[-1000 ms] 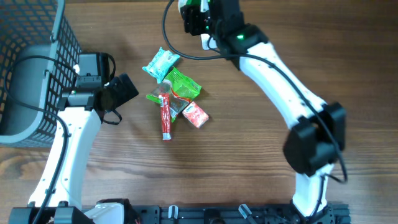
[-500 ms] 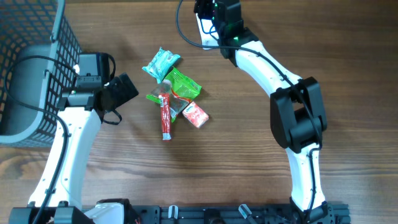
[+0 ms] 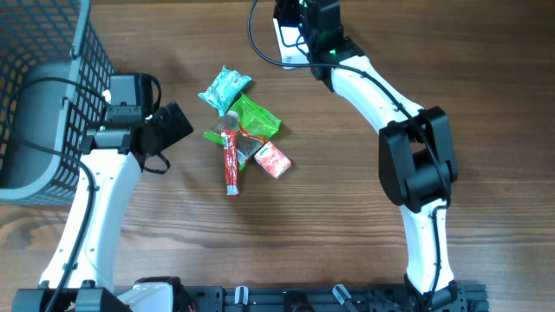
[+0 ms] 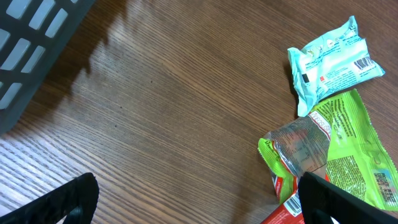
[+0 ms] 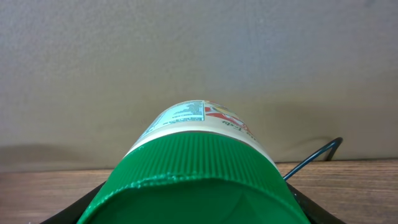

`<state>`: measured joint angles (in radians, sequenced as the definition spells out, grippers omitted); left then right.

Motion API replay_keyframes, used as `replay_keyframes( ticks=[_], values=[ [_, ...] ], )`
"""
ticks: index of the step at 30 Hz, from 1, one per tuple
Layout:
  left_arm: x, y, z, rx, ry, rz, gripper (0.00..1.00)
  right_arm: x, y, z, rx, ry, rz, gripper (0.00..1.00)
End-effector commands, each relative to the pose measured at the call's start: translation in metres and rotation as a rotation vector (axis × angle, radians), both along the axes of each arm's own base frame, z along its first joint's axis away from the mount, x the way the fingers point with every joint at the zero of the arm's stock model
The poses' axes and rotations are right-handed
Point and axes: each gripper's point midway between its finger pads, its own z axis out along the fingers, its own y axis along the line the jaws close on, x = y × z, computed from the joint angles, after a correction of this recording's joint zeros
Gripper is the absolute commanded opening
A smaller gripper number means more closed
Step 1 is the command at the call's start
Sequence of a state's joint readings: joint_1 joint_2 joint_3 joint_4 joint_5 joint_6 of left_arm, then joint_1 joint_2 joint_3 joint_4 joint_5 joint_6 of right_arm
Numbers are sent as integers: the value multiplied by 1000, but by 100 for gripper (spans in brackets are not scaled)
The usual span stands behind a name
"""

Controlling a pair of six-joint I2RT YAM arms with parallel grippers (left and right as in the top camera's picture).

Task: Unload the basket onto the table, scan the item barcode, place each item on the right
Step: 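Move the bottle to the right and set it down on the table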

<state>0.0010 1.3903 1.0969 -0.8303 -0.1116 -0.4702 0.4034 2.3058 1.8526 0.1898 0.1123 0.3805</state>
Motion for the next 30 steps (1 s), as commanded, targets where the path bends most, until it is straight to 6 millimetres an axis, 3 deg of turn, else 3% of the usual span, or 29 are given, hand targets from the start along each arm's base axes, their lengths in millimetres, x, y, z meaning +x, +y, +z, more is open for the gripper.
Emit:
replay_keyframes(
  ticks=[1, 3, 5, 7, 9, 11, 13, 18, 19, 26, 29, 30],
  values=[
    [1, 3, 1, 7, -7, 19, 100, -8, -8, 69, -42, -126, 30, 4],
    [1, 3, 1, 7, -7, 19, 100, -23, -14, 106, -74, -153, 37, 4],
    [1, 3, 1, 7, -7, 19, 100, -53, -31, 149, -94, -127, 35, 4],
    [1, 3, 1, 7, -7, 19, 100, -84, -51, 171, -119, -62, 27, 4],
    [1, 3, 1, 7, -7, 19, 100, -123, -85, 176, -164, 62, 4, 4],
    [1, 3, 1, 7, -7, 19, 100, -155, -118, 166, -205, 197, -28, 4],
    [1, 3, 1, 7, -7, 19, 100, -193, -158, 135, -259, 407, -73, 4],
    [1, 3, 1, 7, -7, 19, 100, -265, -230, 50, -326, 897, -168, 4],
    [1, 3, 1, 7, -7, 19, 100, -282, -246, 14, -328, 1021, -192, 4],
    [1, 3, 1, 7, -7, 19, 100, -303, -264, -96, -318, 1141, -223, 4],
    [1, 3, 1, 7, -7, 19, 100, -306, -264, -127, -315, 1126, -227, 6],
    [1, 3, 1, 7, -7, 19, 100, -307, -264, -132, -315, 1123, -227, 12]
  ],
)
